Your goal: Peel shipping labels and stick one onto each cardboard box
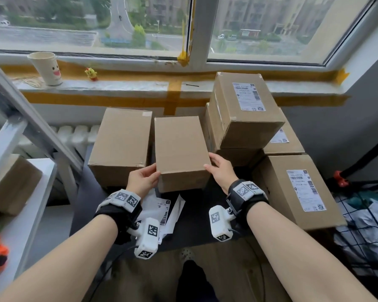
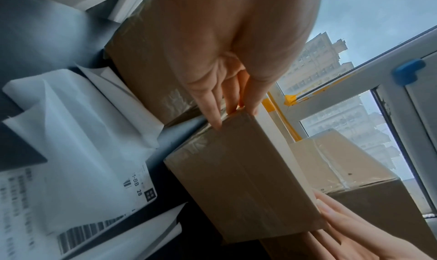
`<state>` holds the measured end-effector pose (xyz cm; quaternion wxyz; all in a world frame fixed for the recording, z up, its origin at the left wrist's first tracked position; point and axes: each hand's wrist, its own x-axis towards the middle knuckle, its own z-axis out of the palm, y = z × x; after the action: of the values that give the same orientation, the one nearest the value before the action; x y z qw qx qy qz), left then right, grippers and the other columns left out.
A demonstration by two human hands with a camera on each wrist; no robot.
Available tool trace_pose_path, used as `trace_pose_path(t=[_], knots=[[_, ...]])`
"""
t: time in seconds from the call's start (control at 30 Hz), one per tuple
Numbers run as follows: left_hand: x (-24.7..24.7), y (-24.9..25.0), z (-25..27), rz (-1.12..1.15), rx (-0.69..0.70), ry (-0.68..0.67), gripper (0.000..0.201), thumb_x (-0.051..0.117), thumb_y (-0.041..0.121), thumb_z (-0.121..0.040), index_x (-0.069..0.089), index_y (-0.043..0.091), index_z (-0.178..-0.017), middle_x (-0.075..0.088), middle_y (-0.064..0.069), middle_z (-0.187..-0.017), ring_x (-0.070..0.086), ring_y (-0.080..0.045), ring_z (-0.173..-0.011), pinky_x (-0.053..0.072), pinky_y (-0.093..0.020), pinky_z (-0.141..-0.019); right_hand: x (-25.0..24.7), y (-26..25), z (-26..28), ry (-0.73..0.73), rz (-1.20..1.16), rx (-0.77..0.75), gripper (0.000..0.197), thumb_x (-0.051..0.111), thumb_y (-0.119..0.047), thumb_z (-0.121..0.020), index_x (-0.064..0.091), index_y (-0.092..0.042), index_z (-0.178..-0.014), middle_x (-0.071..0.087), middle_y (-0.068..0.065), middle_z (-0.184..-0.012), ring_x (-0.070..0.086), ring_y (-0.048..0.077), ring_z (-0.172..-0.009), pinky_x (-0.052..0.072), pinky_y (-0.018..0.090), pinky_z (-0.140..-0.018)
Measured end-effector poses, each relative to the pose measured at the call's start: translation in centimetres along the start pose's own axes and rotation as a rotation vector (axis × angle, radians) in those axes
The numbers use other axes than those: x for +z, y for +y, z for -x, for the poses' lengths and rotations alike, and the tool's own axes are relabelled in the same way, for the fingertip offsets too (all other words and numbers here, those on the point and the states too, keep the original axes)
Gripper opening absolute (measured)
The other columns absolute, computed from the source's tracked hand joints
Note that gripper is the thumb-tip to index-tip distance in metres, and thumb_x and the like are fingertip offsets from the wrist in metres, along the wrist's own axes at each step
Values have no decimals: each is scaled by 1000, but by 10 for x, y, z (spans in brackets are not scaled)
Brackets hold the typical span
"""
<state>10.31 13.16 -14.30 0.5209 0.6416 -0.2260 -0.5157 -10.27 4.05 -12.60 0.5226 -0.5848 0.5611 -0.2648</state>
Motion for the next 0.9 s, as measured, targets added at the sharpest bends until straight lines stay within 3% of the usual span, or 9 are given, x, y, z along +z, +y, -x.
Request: trace_pose_path(t=[0.1, 0.23, 0.37, 0.43, 0.53, 0.63, 0.73, 0.9], knots=[[5, -3, -12, -65, 15, 31, 43, 58, 2, -88, 50, -2, -131, 63, -18, -119, 61, -28, -111, 49, -33, -95, 0, 5, -13, 5, 18, 24, 51, 53, 4, -90, 41, -2, -139, 46, 13, -143, 39, 21, -136, 32, 28, -110], [10, -5, -25, -247, 91, 66, 40, 60, 4, -87, 56, 4, -127, 64, -15, -120, 62, -23, -110, 46, -43, -103, 1, 5, -28, 3, 113, 12, 51, 54, 5, -89, 42, 0, -138, 48, 16, -141, 42, 25, -134, 35, 28, -108], [14, 0, -29, -593, 175, 96, 40, 62, 17, -88, 57, 14, -128, 65, -3, -122, 58, -17, -117, 41, -29, -105, 2, 3, -38, 10, 222, 44, 51, 55, 1, -89, 43, -5, -138, 51, 14, -139, 46, 26, -131, 37, 36, -110], [16, 6, -27, -776, 205, 78, 45, 58, 23, -90, 51, 17, -134, 60, -3, -130, 55, -22, -122, 41, -33, -105, 2, -1, -39, 16, 342, 42, 51, 55, -6, -90, 43, -9, -139, 51, 11, -139, 47, 28, -130, 37, 37, -110], [17, 12, -15, -1042, 219, 37, 51, 52, 26, -93, 38, 16, -141, 50, -7, -140, 48, -28, -127, 40, -38, -105, 3, -8, -30, -3, 546, -38, 53, 52, -12, -92, 38, -10, -143, 40, 6, -148, 38, 24, -137, 30, 31, -112], [12, 9, 3, -1209, 305, -38, 48, 45, 23, -96, 34, 16, -142, 42, -5, -145, 45, -26, -129, 41, -39, -103, 7, -11, -13, -49, 681, -165, 51, 48, -12, -95, 36, -12, -144, 30, 2, -155, 28, 18, -142, 21, 28, -115], [-2, -1, 19, -1297, 391, -82, 48, 41, 21, -96, 32, 18, -143, 39, -2, -146, 41, -22, -131, 42, -39, -101, 18, -12, 5, -81, 725, -271, 49, 48, -13, -95, 39, -13, -143, 33, 1, -153, 30, 17, -141, 21, 26, -115], [-29, -26, 44, -1408, 530, -105, 44, 41, 16, -96, 39, 11, -140, 39, -7, -147, 35, -22, -137, 34, -34, -109, 47, -2, 40, -120, 719, -359, 46, 49, -16, -95, 43, -15, -140, 36, -2, -152, 34, 15, -139, 25, 27, -114]])
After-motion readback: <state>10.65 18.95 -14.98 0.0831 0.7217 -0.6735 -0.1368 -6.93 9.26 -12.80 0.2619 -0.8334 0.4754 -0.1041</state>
